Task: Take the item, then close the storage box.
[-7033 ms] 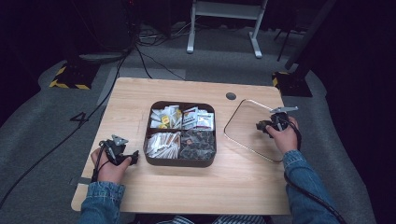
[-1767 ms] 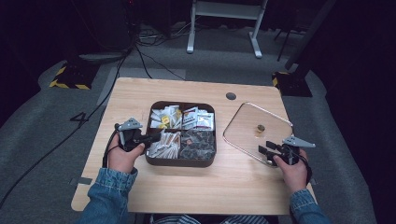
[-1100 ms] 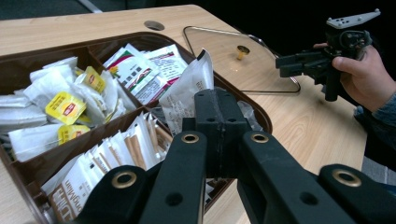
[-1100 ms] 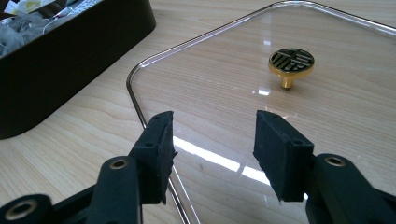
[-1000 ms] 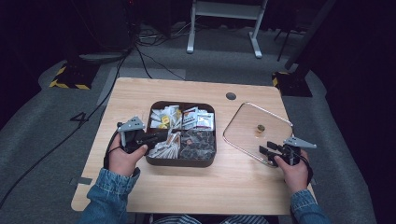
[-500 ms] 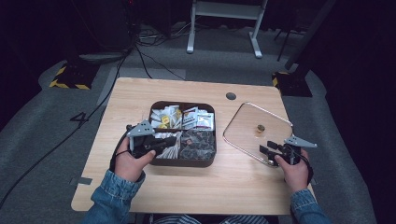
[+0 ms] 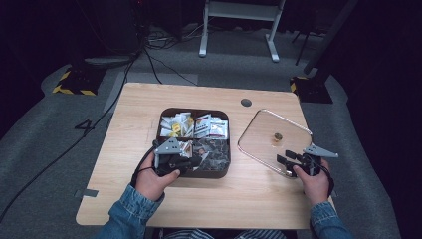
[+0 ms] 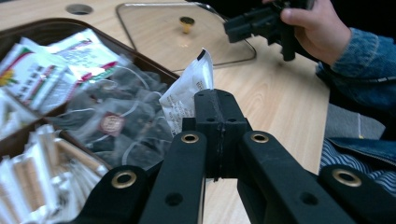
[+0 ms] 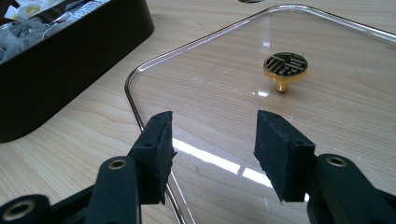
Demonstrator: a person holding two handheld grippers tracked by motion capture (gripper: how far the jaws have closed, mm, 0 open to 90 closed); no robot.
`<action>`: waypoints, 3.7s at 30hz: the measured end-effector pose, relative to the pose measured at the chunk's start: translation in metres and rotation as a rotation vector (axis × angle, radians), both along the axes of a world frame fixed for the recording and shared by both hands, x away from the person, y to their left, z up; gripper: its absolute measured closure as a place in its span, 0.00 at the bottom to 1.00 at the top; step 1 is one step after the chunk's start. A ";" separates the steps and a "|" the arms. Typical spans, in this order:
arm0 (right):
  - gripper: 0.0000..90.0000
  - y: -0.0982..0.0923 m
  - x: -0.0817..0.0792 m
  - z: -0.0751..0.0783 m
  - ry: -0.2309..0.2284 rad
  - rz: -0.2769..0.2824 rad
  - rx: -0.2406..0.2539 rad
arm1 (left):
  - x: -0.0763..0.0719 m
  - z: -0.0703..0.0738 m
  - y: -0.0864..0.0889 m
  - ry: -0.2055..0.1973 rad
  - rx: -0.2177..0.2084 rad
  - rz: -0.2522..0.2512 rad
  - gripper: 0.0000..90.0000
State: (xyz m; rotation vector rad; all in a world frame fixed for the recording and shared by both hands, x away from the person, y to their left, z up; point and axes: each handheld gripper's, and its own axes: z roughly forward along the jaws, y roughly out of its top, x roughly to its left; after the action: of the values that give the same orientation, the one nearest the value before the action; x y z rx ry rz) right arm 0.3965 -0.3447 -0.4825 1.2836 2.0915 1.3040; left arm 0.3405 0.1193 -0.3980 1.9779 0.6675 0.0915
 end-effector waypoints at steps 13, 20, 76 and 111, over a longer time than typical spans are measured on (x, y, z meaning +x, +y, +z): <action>0.53 0.003 0.002 0.000 0.001 0.011 -0.002 | -0.009 -0.030 -0.034 0.044 0.041 -0.104 1.00; 0.53 0.003 0.002 0.000 0.002 0.011 -0.002 | -0.011 -0.043 -0.043 0.066 0.061 -0.132 1.00; 0.52 0.003 0.006 -0.004 0.016 0.009 0.002 | -0.015 -0.050 -0.050 0.091 0.093 -0.121 0.66; 0.40 -0.003 0.045 0.005 0.032 -0.020 -0.143 | -0.023 -0.022 0.043 -0.012 0.117 0.274 0.51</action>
State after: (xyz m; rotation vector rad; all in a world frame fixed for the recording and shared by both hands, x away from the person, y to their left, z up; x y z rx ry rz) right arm 0.4419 -0.3479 -0.4776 1.2690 2.1455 1.1098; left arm 0.3174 0.1621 -0.4202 1.9846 0.9405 0.3147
